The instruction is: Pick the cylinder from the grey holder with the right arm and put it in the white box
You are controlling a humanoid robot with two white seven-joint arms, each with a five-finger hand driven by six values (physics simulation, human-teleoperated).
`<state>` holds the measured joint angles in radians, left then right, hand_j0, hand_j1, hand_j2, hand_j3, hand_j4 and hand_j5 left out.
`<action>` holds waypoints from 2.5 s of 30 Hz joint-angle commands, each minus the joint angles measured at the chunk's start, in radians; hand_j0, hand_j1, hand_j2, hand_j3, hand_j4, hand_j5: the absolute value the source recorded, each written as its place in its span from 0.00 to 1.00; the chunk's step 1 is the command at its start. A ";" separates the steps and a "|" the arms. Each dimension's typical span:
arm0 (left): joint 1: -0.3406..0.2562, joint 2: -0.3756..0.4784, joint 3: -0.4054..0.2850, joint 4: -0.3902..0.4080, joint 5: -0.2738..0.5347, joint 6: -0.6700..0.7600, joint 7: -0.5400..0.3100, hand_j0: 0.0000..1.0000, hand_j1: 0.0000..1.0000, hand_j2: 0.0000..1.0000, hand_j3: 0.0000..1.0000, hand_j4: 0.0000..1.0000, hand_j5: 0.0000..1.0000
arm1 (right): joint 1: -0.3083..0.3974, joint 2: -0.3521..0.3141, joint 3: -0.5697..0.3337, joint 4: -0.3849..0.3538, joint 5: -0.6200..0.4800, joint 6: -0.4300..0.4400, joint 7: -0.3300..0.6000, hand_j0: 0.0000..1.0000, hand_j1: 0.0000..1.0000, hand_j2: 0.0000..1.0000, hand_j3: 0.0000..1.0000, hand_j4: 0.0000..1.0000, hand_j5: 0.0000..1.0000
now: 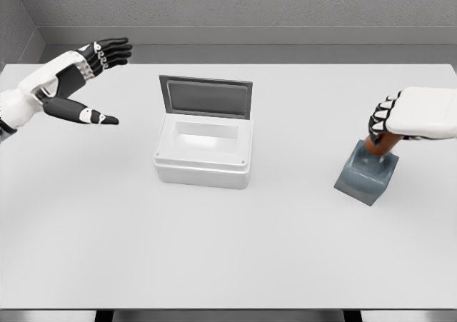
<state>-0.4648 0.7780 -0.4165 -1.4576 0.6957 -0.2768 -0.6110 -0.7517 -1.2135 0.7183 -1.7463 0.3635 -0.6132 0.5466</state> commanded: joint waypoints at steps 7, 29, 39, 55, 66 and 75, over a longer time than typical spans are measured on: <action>-0.005 -0.028 -0.035 0.028 0.004 0.001 0.000 1.00 1.00 1.00 1.00 1.00 1.00 | -0.014 0.051 -0.031 -0.002 -0.009 0.002 -0.001 0.51 0.51 0.51 0.51 0.51 0.51; -0.107 -0.071 -0.107 0.140 0.004 0.001 0.000 1.00 1.00 1.00 1.00 1.00 1.00 | -0.097 0.293 -0.026 0.005 0.006 0.002 0.050 0.49 0.49 0.49 0.49 0.49 0.49; -0.117 -0.078 -0.119 0.141 0.005 0.001 0.000 1.00 1.00 1.00 1.00 1.00 1.00 | -0.104 0.393 -0.022 0.013 0.029 0.002 0.053 0.49 0.49 0.49 0.49 0.49 0.49; -0.147 -0.115 -0.136 0.195 0.005 0.001 0.000 1.00 1.00 1.00 1.00 1.00 1.00 | -0.138 0.588 -0.013 0.120 0.071 0.002 0.064 0.47 0.47 0.47 0.47 0.47 0.47; -0.144 -0.126 -0.136 0.195 0.005 0.001 0.000 1.00 1.00 1.00 1.00 1.00 1.00 | -0.138 0.669 0.026 0.183 0.114 0.002 0.064 0.47 0.47 0.47 0.47 0.47 0.47; -0.147 -0.126 -0.136 0.197 0.005 0.001 0.000 1.00 1.00 1.00 1.00 1.00 1.00 | -0.138 0.713 0.030 0.222 0.137 0.002 0.064 0.48 0.48 0.48 0.48 0.48 0.48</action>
<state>-0.6121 0.6515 -0.5530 -1.2612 0.6947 -0.2765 -0.6109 -0.8897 -0.5142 0.7481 -1.5430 0.4942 -0.6138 0.6113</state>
